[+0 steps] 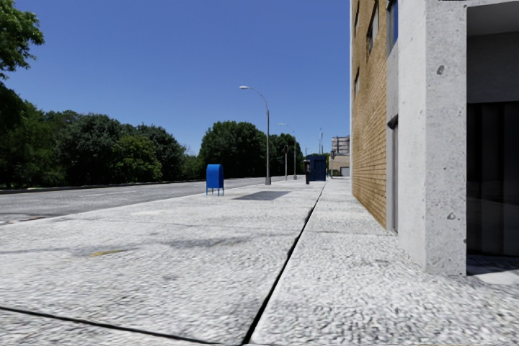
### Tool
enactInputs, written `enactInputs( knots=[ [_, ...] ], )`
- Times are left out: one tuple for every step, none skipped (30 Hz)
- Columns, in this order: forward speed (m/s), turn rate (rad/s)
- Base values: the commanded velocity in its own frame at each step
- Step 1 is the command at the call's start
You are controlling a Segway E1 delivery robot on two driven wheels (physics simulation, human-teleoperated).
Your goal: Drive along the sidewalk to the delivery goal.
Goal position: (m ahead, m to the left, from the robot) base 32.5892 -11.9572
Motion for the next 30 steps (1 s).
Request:
enactInputs(
  knots=[
    [2.0,0.0],
    [2.0,0.0],
    [2.0,0.0],
    [2.0,0.0],
    [2.0,0.0],
    [2.0,0.0],
    [2.0,0.0],
    [2.0,0.0],
    [2.0,0.0],
    [2.0,0.0],
    [2.0,0.0],
    [2.0,0.0],
    [2.0,0.0],
    [2.0,0.0],
    [2.0,0.0],
    [2.0,0.0],
    [2.0,0.0],
    [2.0,0.0],
    [2.0,0.0],
    [2.0,-0.05],
    [2.0,-0.08],
    [2.0,-0.12],
    [2.0,-0.17],
    [2.0,-0.17],
    [2.0,-0.19],
    [2.0,-0.2],
    [2.0,-0.2],
    [2.0,-0.2],
    [2.0,-0.2],
    [2.0,-0.2]
  ],
)
